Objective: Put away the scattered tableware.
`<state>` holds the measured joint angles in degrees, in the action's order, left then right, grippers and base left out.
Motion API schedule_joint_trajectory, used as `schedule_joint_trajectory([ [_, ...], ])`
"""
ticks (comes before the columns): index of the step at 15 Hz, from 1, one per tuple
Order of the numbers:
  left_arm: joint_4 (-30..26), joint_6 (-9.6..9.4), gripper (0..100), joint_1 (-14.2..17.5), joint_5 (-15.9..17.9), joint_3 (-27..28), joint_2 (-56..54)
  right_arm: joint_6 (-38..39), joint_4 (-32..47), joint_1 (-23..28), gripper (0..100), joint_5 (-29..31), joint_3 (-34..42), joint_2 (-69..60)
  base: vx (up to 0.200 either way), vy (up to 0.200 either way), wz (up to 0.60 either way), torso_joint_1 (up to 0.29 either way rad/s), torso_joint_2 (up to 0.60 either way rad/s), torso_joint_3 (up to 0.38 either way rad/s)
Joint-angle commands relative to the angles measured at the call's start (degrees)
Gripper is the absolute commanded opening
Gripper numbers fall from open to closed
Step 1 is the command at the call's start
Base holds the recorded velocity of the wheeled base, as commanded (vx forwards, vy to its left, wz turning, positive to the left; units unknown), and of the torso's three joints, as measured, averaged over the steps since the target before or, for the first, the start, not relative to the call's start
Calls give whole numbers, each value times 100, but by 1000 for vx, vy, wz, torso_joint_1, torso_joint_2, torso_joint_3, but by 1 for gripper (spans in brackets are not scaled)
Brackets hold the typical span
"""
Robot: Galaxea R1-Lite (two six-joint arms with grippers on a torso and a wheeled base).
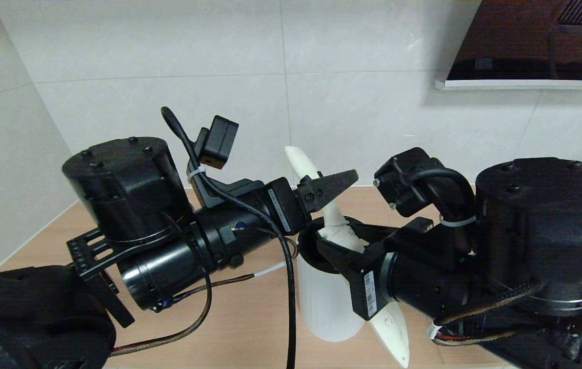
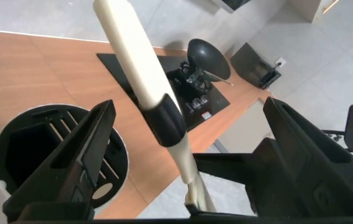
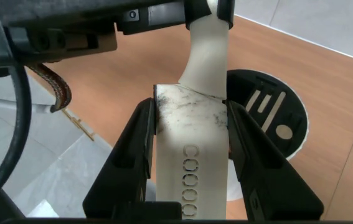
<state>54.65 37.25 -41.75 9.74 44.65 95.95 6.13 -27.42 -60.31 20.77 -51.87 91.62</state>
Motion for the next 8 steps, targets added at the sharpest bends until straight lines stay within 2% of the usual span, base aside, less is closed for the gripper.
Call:
schedule_joint_trajectory([
  [1, -7, 10, 100, 0, 2, -1, -6, 2, -1, -78, 0, 6, 37, -22, 0, 0, 0, 0, 0, 0],
  [3, -7, 1, 100, 0, 2, -9, 11, 2, -1, -104, 0, 58, 37, -13, 0, 0, 0, 0, 0, 0],
  [4, -7, 1, 0, 0, 2, -9, 11, 2, -1, -139, 0, 67, 37, -13, 0, 0, 0, 0, 0, 0],
  [8, -7, 1, 0, 0, 19, -9, -6, 11, -1, -148, 0, 67, 54, -13, 0, 0, 0, 0, 0, 0],
])
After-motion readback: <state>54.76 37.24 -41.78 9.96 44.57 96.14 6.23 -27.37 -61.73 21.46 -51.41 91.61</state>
